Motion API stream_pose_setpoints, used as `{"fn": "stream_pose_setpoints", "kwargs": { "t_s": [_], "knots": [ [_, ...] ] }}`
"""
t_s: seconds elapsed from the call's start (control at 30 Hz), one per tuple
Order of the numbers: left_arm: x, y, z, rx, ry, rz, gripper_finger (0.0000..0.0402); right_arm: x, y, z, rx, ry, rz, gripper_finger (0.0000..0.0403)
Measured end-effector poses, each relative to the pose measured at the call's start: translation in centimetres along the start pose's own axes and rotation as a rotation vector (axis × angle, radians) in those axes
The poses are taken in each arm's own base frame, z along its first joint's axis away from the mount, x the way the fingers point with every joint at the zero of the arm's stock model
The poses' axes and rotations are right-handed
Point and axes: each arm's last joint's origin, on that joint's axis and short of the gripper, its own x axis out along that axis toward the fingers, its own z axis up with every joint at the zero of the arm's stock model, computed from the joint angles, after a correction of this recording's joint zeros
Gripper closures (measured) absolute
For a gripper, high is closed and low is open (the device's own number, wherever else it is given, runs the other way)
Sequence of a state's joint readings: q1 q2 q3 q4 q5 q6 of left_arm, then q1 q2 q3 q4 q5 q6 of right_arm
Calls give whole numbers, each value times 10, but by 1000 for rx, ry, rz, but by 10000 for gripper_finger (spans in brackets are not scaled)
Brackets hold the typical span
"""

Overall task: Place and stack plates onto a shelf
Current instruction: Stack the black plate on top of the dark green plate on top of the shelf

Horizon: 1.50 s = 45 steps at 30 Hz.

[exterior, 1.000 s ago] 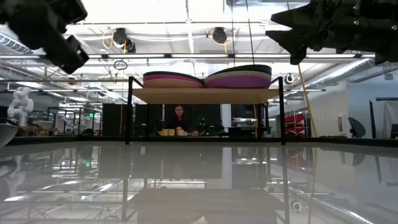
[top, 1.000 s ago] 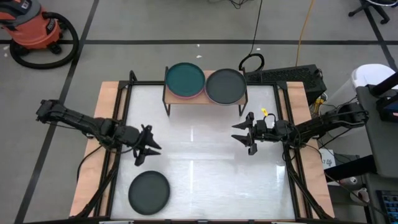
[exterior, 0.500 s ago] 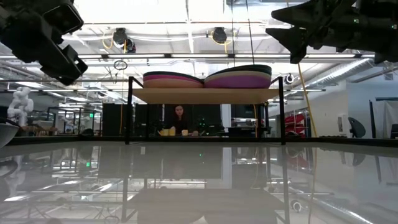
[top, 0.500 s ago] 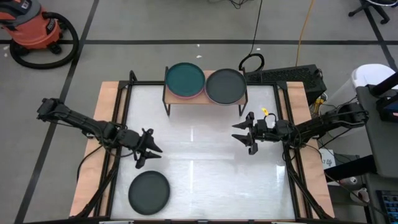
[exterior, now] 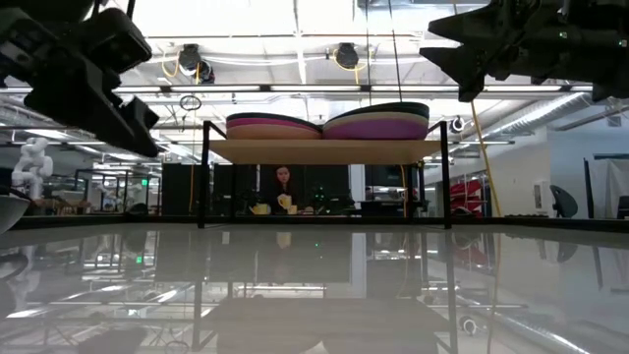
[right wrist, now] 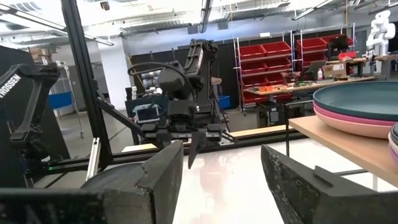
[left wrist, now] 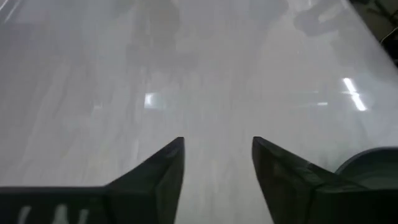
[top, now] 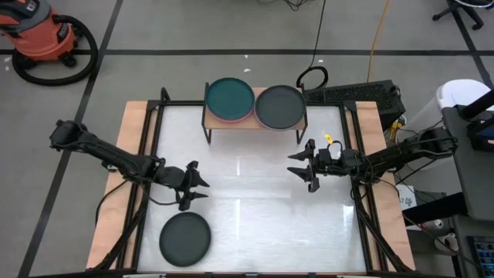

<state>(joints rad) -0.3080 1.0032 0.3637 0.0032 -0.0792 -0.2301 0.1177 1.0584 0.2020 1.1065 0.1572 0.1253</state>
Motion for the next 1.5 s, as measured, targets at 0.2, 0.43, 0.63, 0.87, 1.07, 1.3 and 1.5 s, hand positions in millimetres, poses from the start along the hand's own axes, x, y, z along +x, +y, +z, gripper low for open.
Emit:
{"fn": "stream_pose_setpoints", "kwargs": {
  "t_s": [0.2, 0.43, 0.63, 0.87, 1.07, 1.3, 1.5],
  "knots": [
    [4, 0, -2, -2, 24, 5, 165, 0, 0, 0, -2, 1, 0, 206],
    [3, 0, -2, -4, 22, 4, 163, 0, 0, 0, 19, 1, 0, 206],
    [3, 0, -3, 3, 28, 0, 163, 0, 0, 0, 19, 0, 1, 206],
    [3, -3, -4, -37, 58, -94, 163, 0, 0, 0, 20, -3, 1, 206],
    [3, -4, -8, -81, 120, -163, 163, 0, 0, 0, 20, -3, 1, 206],
    [0, -3, -22, -169, 292, -185, 163, 0, 0, 0, 20, -3, 1, 206],
    [-2, -8, -30, -181, 364, -187, 163, 0, 0, 0, 13, -3, 1, 206]
  ]
}}
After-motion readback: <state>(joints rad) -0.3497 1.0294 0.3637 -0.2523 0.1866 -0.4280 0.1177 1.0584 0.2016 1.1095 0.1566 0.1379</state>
